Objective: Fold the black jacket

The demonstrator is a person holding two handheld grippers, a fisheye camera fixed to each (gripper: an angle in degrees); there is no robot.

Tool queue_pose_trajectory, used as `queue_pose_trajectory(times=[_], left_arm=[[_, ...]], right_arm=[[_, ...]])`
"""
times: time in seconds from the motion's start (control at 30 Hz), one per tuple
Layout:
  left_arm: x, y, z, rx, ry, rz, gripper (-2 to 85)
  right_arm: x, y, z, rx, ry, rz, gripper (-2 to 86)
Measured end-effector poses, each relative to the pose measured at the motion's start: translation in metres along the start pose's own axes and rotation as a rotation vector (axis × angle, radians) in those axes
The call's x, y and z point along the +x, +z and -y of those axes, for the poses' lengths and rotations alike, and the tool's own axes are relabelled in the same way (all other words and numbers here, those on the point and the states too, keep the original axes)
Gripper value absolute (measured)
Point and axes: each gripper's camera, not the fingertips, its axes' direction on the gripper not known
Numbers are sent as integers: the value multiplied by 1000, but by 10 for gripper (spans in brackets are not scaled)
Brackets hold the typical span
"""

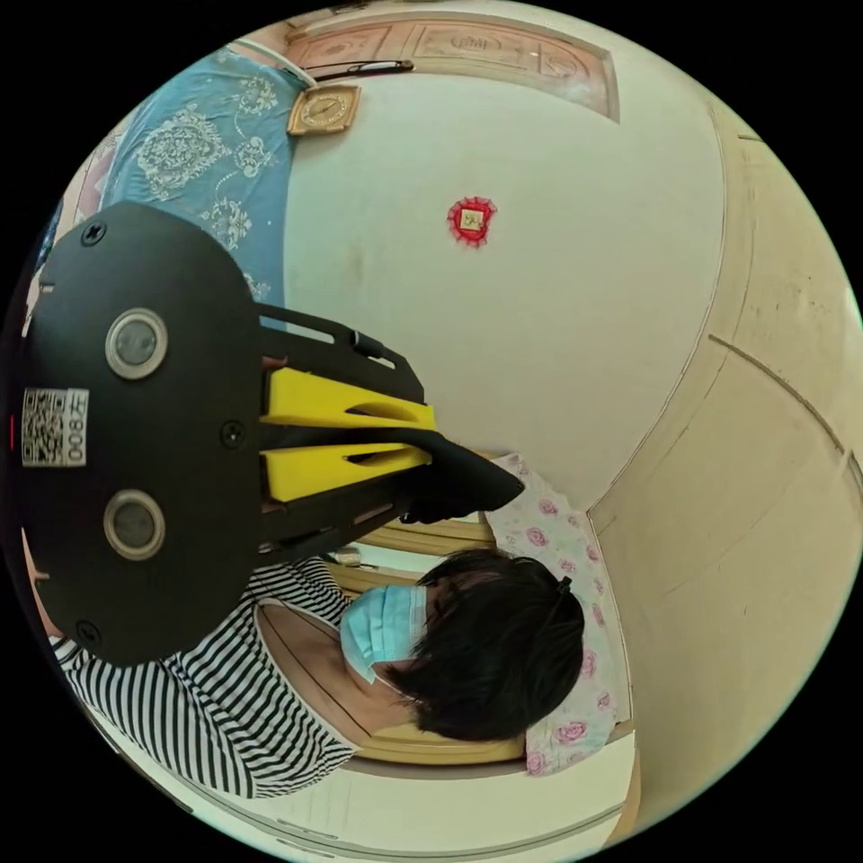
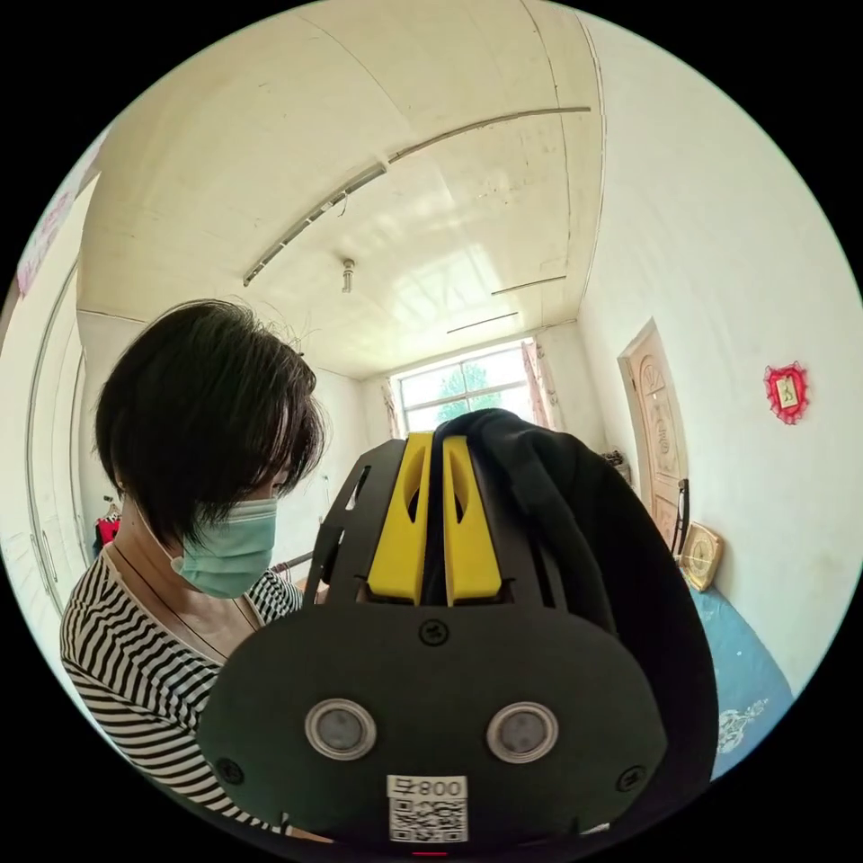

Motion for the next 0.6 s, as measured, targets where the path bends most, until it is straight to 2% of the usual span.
queue_pose_trajectory(times=[0.17,0.33,0.6], left_arm=[[-54,-51,40,-27,-11,81,17],[-122,-78,66,-61,-88,145,16],[-210,-78,105,-109,-109,212,15]], right_arm=[[71,88,11,0,42,12,15],[182,162,4,-23,158,34,16],[341,223,-16,-31,238,98,15]])
